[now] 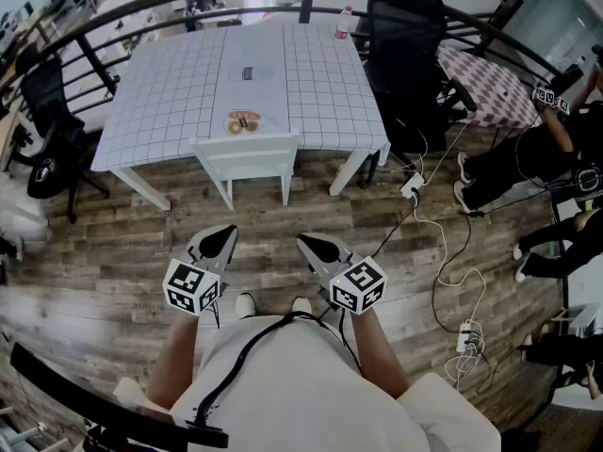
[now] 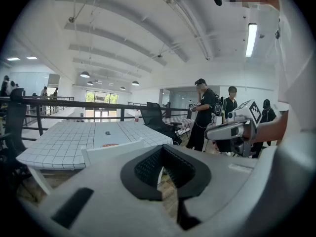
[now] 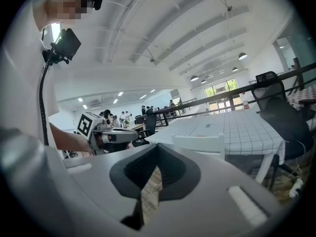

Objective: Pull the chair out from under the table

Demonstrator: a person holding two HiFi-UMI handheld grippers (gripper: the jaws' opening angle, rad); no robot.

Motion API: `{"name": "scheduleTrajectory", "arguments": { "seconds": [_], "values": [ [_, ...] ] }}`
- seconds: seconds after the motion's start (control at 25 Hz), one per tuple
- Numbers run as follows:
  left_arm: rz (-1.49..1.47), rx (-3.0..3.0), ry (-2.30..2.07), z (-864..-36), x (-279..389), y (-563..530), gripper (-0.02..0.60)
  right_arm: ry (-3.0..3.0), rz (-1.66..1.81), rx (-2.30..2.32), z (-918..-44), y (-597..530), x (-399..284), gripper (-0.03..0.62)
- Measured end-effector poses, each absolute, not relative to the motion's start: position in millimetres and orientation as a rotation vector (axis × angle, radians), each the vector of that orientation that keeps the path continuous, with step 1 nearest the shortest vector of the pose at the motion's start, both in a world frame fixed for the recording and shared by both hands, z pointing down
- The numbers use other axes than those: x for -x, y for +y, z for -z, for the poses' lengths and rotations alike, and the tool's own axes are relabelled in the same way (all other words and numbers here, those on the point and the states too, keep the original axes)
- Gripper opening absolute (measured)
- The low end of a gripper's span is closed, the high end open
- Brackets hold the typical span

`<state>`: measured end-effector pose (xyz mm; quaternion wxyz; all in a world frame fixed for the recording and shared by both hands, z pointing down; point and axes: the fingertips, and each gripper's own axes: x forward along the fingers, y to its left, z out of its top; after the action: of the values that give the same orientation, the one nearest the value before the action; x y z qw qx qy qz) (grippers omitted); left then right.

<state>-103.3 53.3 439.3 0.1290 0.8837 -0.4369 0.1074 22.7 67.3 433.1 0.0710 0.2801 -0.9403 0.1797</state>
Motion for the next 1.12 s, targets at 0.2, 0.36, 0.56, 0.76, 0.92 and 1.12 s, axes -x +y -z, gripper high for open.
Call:
{"name": "scheduleTrajectory", "arguments": {
  "seconds": [0.2,0.36,0.56,0.76,0.92,1.12],
  "values": [
    [-0.324,-2.560,-1.279,-447,108,50,0.008,-2.825,-0.536,-0.825,-439,63,-18,0.005],
    [-0.328,-2.554,-1.286,-449,109,51,0.008,-2.826,-0.524,-0.823,-440,62,-18,0.005],
    [-0.339,-2.543,-1.303,-449,108,52,0.008,-2.828,-0.526,-0.804,-441,61,-21,0.005],
    [-0.334,-2.533,-1.317,-449,95,54,0.008,-2.857,-0.585,-0.738,-441,65,-30,0.006],
    [-0.344,-2.532,-1.326,-449,80,57,0.008,-2.858,-0.592,-0.717,-441,67,-45,0.006],
    [-0.349,-2.528,-1.341,-450,56,55,0.008,-2.849,-0.594,-0.704,-446,67,-74,0.006]
  ]
}}
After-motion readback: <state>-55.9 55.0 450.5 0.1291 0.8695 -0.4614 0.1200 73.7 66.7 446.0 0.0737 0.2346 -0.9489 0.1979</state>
